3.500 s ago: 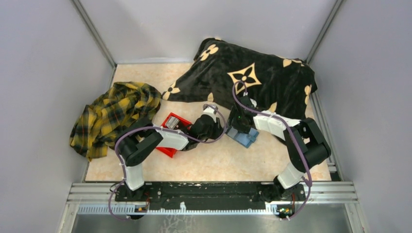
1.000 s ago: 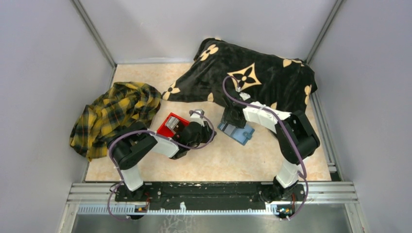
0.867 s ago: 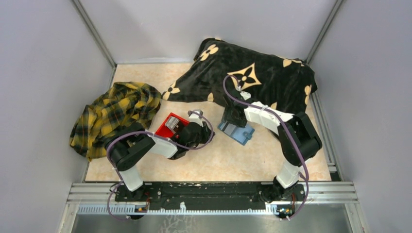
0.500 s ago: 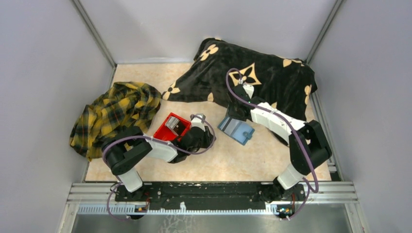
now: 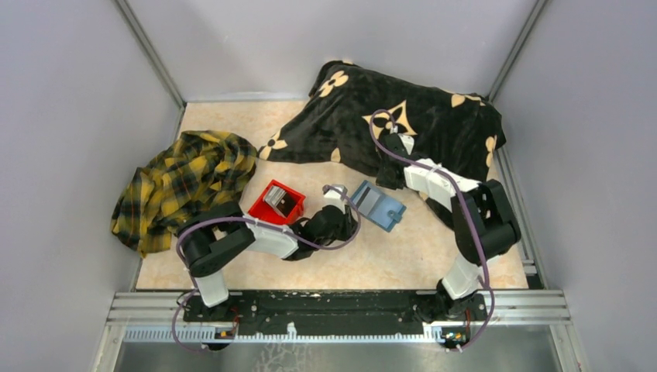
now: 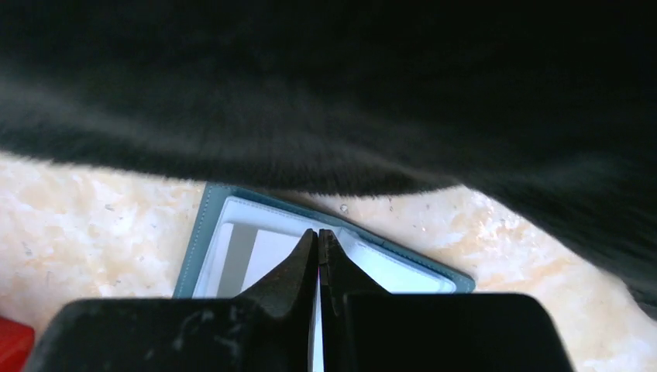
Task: Put the credit cards into the card holder
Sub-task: Adjust the card holder at the center of the board.
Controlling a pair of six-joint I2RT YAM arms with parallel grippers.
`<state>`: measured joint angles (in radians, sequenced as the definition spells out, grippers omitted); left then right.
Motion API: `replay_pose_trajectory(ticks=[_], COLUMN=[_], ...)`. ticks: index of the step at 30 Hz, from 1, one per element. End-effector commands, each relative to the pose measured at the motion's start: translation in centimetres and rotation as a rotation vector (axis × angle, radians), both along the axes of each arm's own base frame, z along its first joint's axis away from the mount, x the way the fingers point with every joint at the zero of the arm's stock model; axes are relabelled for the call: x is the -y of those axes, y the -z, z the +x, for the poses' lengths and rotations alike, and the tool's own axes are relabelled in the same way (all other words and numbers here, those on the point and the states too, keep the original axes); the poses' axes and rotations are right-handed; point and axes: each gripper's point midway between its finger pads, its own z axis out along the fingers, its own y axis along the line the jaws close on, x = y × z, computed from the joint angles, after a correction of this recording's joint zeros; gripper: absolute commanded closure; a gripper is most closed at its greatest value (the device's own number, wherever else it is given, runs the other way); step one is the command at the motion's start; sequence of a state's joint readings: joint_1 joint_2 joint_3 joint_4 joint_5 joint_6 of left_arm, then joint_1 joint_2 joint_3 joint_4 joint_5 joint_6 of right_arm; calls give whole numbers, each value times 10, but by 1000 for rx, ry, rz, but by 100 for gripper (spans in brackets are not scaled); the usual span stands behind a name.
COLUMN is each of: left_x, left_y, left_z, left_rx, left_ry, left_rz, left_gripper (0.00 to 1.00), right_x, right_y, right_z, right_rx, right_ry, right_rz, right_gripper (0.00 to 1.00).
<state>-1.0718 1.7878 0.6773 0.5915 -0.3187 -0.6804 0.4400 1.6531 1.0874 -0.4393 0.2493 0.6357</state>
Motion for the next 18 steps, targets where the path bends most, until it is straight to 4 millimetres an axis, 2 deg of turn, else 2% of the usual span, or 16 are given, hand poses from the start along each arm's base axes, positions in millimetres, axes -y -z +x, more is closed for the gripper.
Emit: replay_pose_trajectory(ticks=[1,8,18], left_x=[-8,-6,-4], left_y=[27,34,37], left_z=[-2,6,23], left_rx=[-33,-20,-3], left_ry=[4,2,-6], left_rz=[135,209,258], left_gripper=[68,68,68], right_x=[-7,-12,-17], right_y=[3,21,44], right_z=[25,31,15], right_rx=[26,-8,-63], right_ry=[-27,-43,-76], right_rz=[18,30,60], right_gripper=[98,99,100])
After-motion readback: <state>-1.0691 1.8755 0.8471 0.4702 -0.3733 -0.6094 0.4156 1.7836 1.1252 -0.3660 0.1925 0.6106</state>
